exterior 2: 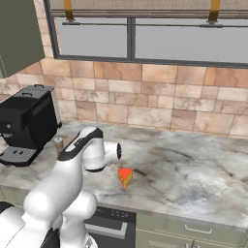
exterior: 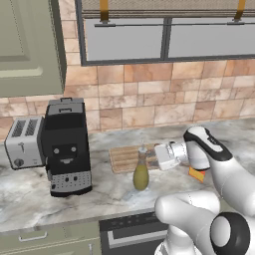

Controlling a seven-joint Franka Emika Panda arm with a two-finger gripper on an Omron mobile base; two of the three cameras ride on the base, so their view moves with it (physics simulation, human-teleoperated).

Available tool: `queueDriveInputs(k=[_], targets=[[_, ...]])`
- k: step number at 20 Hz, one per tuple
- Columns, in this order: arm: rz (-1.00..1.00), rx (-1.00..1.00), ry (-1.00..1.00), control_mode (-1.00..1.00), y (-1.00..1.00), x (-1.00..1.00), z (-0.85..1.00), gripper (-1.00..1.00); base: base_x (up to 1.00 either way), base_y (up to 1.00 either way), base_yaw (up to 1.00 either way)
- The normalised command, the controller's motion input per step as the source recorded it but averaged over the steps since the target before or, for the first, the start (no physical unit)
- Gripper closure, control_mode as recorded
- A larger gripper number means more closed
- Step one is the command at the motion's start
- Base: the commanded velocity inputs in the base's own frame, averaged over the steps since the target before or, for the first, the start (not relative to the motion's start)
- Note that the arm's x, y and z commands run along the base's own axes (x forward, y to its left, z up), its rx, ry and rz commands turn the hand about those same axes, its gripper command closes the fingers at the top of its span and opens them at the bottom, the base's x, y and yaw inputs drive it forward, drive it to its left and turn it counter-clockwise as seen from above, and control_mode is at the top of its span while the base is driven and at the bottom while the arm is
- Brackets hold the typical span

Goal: Retrieve the reheated potato from the microwave, then place the potato, cheese, and condiment on the cutting board.

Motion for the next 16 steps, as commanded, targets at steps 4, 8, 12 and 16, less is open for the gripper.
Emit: queueDriveInputs(k=[4, 8, 12, 16], targets=[[0.0, 0.0, 0.0, -1.0, 0.14, -0.08, -0.03, -1.0, 0.0, 0.0, 0.0], [0.0, 0.0, 0.0, -1.0, 0.13, -0.19, -0.01, -1.0, 0.0, 0.0, 0.0], [0.0, 0.0, 0.0, -1.0, 0.13, -0.1, -0.06, -1.0, 0.0, 0.0, 0.0], [-0.03, 0.0, 0.01, -1.0, 0.04, 0.01, -0.07, -1.0, 0.0, 0.0, 0.0]])
